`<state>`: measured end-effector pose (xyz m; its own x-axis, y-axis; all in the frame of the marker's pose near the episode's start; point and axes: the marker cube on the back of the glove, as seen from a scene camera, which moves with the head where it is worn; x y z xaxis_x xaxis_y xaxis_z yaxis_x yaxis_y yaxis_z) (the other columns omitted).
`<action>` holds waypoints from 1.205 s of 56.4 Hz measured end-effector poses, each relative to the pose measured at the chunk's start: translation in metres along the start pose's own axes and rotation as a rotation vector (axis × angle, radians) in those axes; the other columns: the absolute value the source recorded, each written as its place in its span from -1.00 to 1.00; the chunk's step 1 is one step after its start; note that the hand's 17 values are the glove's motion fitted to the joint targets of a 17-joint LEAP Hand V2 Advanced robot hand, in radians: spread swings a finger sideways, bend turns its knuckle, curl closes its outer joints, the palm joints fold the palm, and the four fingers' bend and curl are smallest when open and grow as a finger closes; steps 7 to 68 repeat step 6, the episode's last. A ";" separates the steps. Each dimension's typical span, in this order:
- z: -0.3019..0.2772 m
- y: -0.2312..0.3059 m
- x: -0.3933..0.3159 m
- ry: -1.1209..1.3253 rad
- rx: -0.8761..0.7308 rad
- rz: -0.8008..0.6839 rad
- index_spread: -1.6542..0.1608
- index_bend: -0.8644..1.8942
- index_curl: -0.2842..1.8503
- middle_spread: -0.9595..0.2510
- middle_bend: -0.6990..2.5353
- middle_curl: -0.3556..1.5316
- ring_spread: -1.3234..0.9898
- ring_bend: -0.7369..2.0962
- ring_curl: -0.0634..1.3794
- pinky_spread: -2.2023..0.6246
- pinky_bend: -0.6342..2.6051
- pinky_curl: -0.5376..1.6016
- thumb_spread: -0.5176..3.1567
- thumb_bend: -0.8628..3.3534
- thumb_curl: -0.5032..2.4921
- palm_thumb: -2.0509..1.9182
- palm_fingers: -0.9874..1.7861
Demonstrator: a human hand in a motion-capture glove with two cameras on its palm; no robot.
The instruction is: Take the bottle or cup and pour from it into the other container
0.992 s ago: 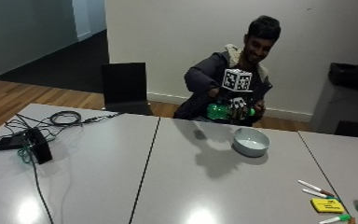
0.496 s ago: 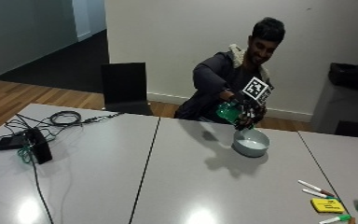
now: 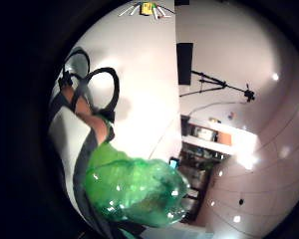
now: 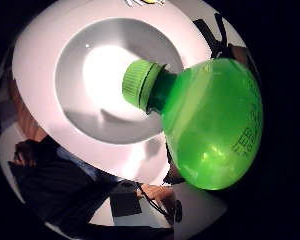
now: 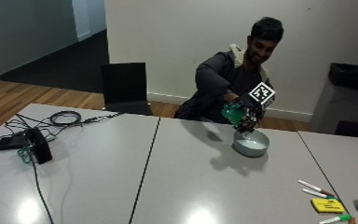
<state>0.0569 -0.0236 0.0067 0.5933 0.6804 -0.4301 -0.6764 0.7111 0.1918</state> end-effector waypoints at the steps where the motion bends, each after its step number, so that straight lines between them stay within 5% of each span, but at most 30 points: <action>1: 0.001 0.000 0.003 0.015 -0.002 0.001 0.53 -0.29 -0.48 0.22 -0.30 -0.17 0.01 -0.02 -0.38 0.51 -0.27 -0.17 -0.35 -0.61 -0.37 0.44 0.59; 6: 0.002 0.003 0.017 -0.034 -0.002 -0.121 0.53 -0.29 -0.48 0.22 -0.30 -0.17 0.01 -0.02 -0.38 0.51 -0.27 -0.17 -0.35 -0.61 -0.37 0.44 0.59; 68: 0.002 0.003 0.017 -0.034 -0.002 -0.121 0.53 -0.29 -0.48 0.22 -0.30 -0.17 0.01 -0.02 -0.38 0.51 -0.27 -0.17 -0.35 -0.61 -0.37 0.44 0.59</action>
